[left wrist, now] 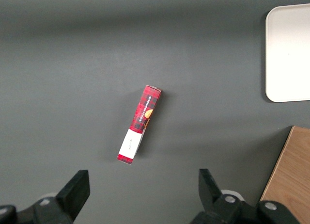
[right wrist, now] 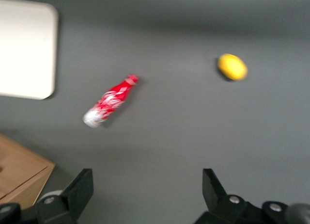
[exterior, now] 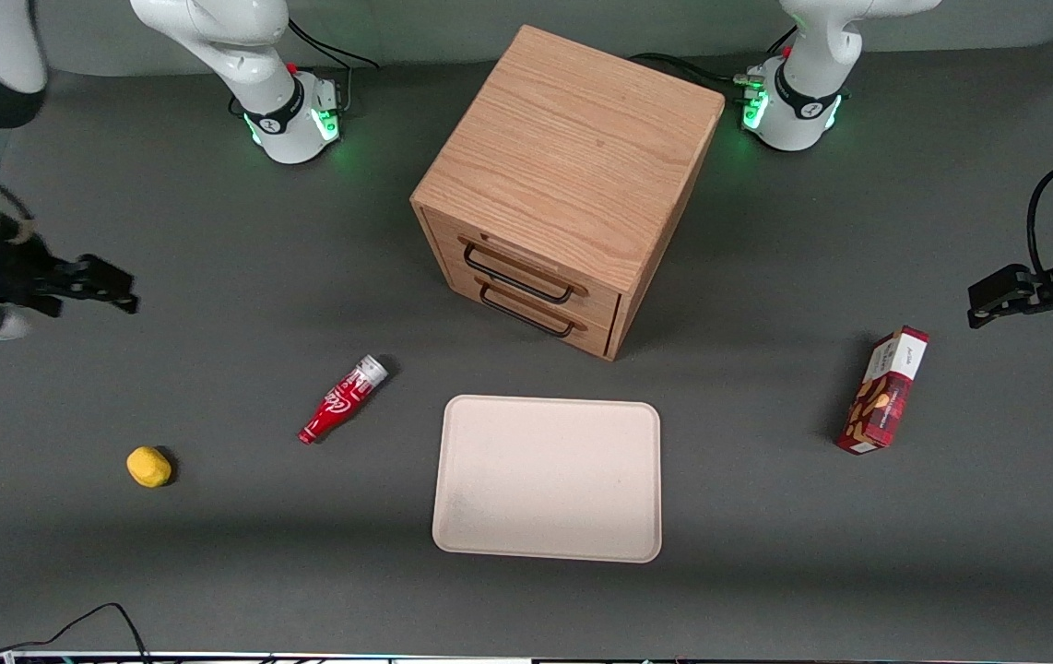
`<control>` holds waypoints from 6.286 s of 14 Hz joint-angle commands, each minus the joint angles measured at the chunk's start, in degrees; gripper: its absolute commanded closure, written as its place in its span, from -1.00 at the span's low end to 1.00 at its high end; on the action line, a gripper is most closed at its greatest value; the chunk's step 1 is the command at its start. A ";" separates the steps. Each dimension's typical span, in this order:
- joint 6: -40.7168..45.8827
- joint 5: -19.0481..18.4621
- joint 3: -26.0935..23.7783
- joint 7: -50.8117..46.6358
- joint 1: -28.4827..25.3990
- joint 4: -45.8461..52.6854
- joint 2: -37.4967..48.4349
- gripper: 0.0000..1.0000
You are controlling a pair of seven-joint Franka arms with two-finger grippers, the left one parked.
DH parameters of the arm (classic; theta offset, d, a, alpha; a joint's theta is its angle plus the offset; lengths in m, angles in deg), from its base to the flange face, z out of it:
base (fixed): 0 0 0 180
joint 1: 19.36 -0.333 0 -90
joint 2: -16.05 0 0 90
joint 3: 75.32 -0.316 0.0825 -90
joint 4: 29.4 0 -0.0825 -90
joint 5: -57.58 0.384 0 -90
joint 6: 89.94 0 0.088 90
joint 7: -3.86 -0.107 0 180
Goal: Open upper drawer
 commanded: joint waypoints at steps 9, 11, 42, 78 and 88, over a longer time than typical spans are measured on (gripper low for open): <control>-17.05 -6.83 -25.98 -4.01 -8.74 3.84 -15.92 -1.00; -17.24 -6.92 -25.99 -1.13 -11.46 3.93 -18.63 -1.00; -19.70 -4.20 -10.88 26.74 -15.69 15.08 -32.97 -1.00; -0.27 -1.47 5.83 4.60 1.45 -0.03 2.71 -1.00; -0.36 -1.56 6.62 5.13 1.80 -0.29 2.36 -1.00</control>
